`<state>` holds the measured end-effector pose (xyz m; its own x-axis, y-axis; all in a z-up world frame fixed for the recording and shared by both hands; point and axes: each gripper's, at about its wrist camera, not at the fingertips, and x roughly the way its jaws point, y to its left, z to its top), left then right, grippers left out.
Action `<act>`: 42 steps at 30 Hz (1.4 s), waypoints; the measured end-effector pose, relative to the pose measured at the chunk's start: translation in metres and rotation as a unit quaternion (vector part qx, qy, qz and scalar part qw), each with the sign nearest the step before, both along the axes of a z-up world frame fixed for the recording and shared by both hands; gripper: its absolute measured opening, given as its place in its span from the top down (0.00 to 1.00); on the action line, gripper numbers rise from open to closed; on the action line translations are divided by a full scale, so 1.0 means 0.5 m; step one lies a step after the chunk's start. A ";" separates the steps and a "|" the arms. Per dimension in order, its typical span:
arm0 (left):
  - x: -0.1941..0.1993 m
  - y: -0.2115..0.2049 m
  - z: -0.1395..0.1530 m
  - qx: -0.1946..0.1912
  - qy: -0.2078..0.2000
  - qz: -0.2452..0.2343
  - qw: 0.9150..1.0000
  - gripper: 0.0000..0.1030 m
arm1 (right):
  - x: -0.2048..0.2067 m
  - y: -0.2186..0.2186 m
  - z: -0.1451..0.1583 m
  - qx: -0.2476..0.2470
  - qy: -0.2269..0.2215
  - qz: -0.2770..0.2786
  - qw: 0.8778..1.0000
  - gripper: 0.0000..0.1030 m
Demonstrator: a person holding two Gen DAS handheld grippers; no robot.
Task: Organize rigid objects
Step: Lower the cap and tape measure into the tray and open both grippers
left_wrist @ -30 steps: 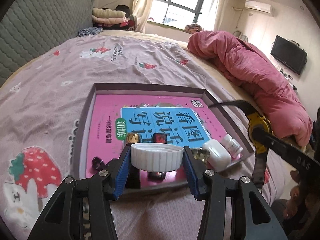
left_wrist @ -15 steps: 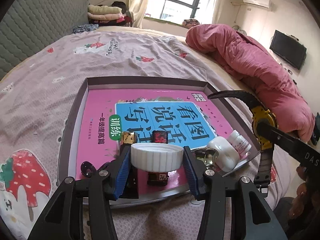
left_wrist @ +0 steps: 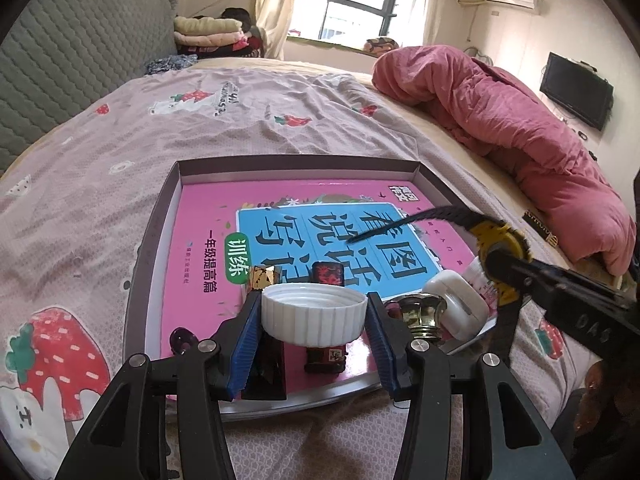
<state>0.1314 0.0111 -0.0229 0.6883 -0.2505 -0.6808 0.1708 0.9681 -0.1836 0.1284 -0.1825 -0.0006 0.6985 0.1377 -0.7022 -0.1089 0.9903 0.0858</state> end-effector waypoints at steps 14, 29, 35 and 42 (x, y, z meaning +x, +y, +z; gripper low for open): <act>-0.002 -0.001 -0.002 0.002 -0.002 -0.002 1.000 0.50 | 0.013 0.006 -0.015 -0.025 0.006 -0.007 1.000 0.80; 0.002 0.006 -0.003 0.000 -0.001 0.006 1.000 0.50 | 0.024 0.006 -0.021 -0.044 0.008 -0.009 0.999 0.80; 0.005 0.018 -0.004 -0.002 0.005 0.021 1.000 0.49 | 0.025 -0.002 -0.020 -0.032 0.017 -0.011 0.999 0.79; 0.018 0.043 -0.021 -0.033 0.036 0.036 0.998 0.48 | 0.022 -0.008 -0.019 -0.027 0.021 -0.017 0.999 0.78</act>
<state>0.1403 0.0326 -0.0336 0.6562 -0.2475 -0.7128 0.0851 0.9629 -0.2561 0.1396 -0.1868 -0.0100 0.6717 0.0757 -0.7370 -0.0719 0.9967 0.0368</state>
